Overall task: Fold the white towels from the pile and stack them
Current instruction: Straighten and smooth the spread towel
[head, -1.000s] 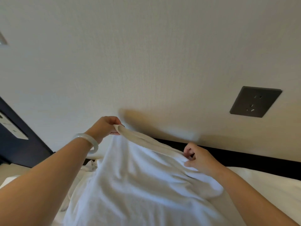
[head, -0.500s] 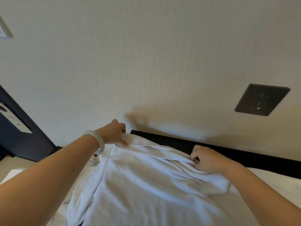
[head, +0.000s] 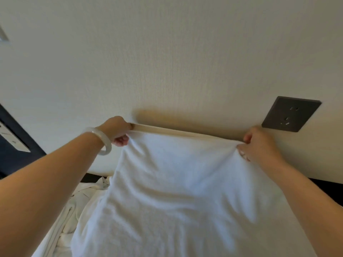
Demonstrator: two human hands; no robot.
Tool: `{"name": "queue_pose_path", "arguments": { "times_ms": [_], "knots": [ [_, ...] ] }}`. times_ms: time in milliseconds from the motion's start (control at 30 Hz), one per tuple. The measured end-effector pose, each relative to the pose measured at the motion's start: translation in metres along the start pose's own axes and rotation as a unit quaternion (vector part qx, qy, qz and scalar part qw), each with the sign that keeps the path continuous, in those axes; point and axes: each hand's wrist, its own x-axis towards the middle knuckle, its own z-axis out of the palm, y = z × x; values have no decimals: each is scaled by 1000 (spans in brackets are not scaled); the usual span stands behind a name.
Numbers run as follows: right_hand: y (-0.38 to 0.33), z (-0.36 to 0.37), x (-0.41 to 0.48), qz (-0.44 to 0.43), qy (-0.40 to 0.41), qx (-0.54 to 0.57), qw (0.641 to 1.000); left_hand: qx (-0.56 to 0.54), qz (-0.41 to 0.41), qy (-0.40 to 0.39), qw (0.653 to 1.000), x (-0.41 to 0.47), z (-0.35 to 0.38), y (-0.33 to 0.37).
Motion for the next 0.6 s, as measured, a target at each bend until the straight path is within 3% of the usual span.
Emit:
{"name": "queue_pose_path", "arguments": {
  "times_ms": [67, 133, 200, 267, 333, 433, 533, 600],
  "knots": [
    [-5, -2, 2, 20, -25, 35, 999, -206, -61, -73, 974, -9, -7, 14],
    [-9, 0, 0, 51, -23, 92, 994, -282, -44, -100, 953, -15, -9, 20],
    [-10, 7, -2, 56, 57, 150, 985, -337, -12, -78, 938, -19, -2, 22],
    [-10, 21, -10, 5, 131, 120, 984, -380, 9, -49, 924, -17, 11, 17],
    [-6, 41, -24, -54, 134, 91, 985, -381, 29, -27, 924, -15, 25, 4],
    [4, 68, -46, -118, 69, 4, 991, -287, 68, -36, 955, -14, 41, -26],
    [14, 87, -65, -121, -58, -73, 988, -196, 125, -104, 967, -19, 54, -61],
    [16, 97, -82, -101, -99, -153, 978, -164, 129, -135, 969, -24, 62, -84]
  ]
}}
